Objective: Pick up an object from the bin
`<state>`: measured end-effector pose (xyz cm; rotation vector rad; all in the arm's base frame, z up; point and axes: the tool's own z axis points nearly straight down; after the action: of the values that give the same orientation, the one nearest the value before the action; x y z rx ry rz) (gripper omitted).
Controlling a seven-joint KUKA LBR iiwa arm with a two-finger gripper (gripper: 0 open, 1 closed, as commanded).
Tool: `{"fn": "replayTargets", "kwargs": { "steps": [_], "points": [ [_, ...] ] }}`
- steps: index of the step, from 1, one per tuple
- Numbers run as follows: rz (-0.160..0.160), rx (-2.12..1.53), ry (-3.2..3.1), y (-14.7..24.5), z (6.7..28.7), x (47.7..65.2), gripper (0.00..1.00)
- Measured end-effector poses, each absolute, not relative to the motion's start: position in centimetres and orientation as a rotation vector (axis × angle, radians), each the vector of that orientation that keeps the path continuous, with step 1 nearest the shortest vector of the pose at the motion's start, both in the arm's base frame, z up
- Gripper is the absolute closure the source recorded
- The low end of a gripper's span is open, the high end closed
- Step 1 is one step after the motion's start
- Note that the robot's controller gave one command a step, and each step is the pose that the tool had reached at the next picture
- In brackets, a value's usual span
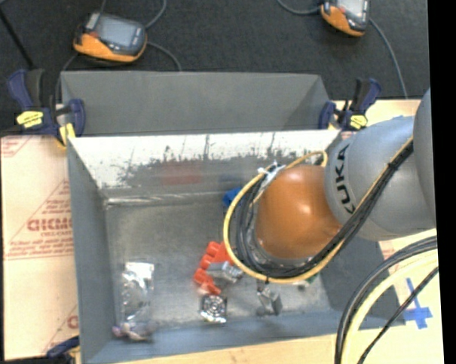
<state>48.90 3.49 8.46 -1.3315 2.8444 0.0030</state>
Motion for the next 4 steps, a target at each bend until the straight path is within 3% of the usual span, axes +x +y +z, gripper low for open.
{"fn": "replayTargets", "kwargs": {
  "steps": [1,2,3,4],
  "points": [
    [-0.003,-1.261,2.854,3.5,7.6,48.1,0.00],
    [-0.008,-2.196,2.230,1.5,7.5,50.9,0.00],
    [-0.005,-1.778,2.578,1.0,7.3,48.8,0.00],
    [-0.006,-1.912,2.485,3.5,7.2,49.0,0.00]
  ]
}}
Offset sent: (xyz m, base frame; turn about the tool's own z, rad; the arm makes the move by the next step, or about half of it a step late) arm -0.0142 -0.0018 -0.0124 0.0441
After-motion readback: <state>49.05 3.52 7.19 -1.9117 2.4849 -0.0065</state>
